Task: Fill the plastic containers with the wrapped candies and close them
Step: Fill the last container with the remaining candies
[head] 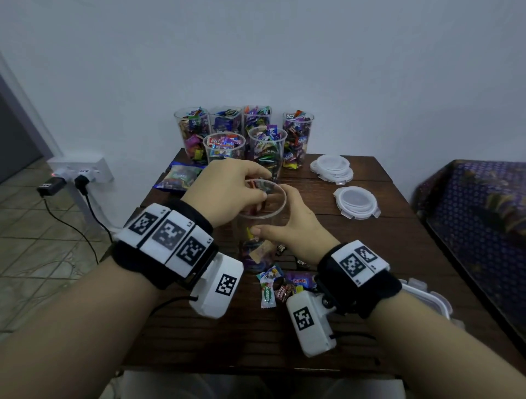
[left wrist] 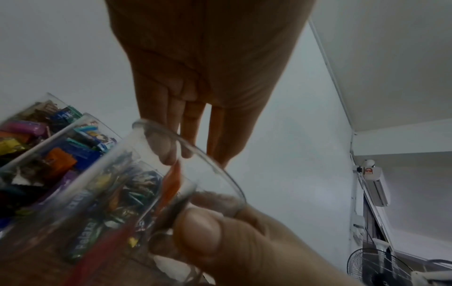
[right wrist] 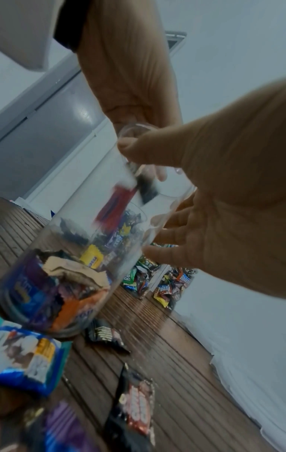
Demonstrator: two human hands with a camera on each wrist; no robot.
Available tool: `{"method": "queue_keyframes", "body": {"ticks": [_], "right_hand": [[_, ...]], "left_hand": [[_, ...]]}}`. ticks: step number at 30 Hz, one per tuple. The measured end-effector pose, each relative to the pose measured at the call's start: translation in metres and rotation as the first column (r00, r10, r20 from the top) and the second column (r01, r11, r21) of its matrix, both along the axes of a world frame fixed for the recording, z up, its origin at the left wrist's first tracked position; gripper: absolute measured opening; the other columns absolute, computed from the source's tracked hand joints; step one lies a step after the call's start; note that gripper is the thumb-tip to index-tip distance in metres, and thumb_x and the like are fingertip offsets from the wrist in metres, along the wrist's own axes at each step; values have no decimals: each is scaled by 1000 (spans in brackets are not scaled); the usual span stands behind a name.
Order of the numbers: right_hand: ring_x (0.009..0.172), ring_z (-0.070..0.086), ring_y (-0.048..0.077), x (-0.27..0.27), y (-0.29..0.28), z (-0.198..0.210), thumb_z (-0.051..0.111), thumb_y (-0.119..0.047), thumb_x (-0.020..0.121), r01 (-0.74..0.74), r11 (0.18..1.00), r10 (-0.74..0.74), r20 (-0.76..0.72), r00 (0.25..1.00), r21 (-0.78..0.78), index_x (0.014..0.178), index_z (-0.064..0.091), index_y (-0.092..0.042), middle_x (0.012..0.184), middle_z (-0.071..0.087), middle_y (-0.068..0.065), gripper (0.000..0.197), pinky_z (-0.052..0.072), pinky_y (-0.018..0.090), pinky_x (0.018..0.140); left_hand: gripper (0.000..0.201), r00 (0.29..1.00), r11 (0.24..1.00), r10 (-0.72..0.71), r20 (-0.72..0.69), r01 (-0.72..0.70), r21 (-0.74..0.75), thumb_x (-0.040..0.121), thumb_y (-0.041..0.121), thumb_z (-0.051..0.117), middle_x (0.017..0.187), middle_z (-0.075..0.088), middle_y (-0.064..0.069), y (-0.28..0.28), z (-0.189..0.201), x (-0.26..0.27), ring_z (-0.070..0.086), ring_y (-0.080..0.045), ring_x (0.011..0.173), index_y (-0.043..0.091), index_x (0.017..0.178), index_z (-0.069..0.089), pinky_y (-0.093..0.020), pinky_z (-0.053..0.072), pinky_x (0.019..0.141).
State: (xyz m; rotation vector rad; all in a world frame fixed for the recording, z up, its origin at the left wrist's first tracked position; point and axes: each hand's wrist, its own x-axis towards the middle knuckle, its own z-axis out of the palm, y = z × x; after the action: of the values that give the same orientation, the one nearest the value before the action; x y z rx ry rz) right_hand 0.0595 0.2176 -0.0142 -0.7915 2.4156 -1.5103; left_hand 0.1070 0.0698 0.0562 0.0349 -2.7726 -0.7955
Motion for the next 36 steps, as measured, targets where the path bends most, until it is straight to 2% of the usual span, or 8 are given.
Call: {"method": "queue_keyframes", "body": {"ticks": [4,6,9,14,20,26,29,36], "right_hand": [[101,51,-7,1,4,5,78,-26,76,-39,998,41,-33,999,59,136,32,-22,111,51,-21,76,41,5,81],[105,51,-2,-1,12,10,75,-25,78,-51,986,67,-93,993,159,137,36,-22,115,51,-18,70,39,11,84],[119,49,15,-9,33,16,69,-27,83,-3,922,88,-201,976,388,133,45,-15,130,53,1,56,39,28,99],[112,53,20,-22,79,22,63,-28,88,45,672,74,-128,989,739,126,51,-11,125,55,7,43,43,30,93],[110,52,20,-25,111,10,67,-34,83,-68,282,118,36,992,957,130,42,-18,126,54,5,56,42,28,86],[128,42,26,-28,111,-5,68,-24,83,-100,99,64,94,994,990,151,9,-24,143,31,8,89,43,33,95],[128,42,27,-29,102,-6,65,-21,85,-100,128,68,92,993,987,150,13,-24,143,30,9,83,44,34,97],[118,48,24,-18,76,-11,57,-19,90,-153,419,122,111,986,895,139,39,-22,130,41,5,53,45,32,92]], "left_hand": [[42,985,993,41,-169,-22,117,84,34,67,110,60,8,-2,-8,5,58,-7,96,33,125,58,-23,42,81],[59,979,974,59,-195,-13,227,79,43,70,130,51,7,-7,-20,6,53,-10,110,35,134,48,-30,43,92],[105,999,940,52,-11,-45,338,60,65,73,149,33,4,-13,-40,7,37,-14,132,34,147,23,-39,35,107],[139,998,845,-28,64,-11,535,34,81,71,152,29,6,-14,-58,8,35,-11,134,36,149,8,-39,33,110],[122,998,807,-30,52,-7,591,50,60,81,132,42,13,-8,-67,10,43,-8,125,34,148,14,-41,40,105],[108,999,844,18,42,-38,535,52,53,75,128,46,12,-7,-65,11,47,-9,121,27,145,25,-37,41,103],[102,998,854,40,47,-59,517,58,48,79,126,46,11,-8,-65,10,47,-11,121,27,144,27,-39,40,105],[96,992,863,125,26,-122,490,66,38,81,132,48,5,-28,-65,7,47,-11,120,23,144,28,-25,35,95]]}}
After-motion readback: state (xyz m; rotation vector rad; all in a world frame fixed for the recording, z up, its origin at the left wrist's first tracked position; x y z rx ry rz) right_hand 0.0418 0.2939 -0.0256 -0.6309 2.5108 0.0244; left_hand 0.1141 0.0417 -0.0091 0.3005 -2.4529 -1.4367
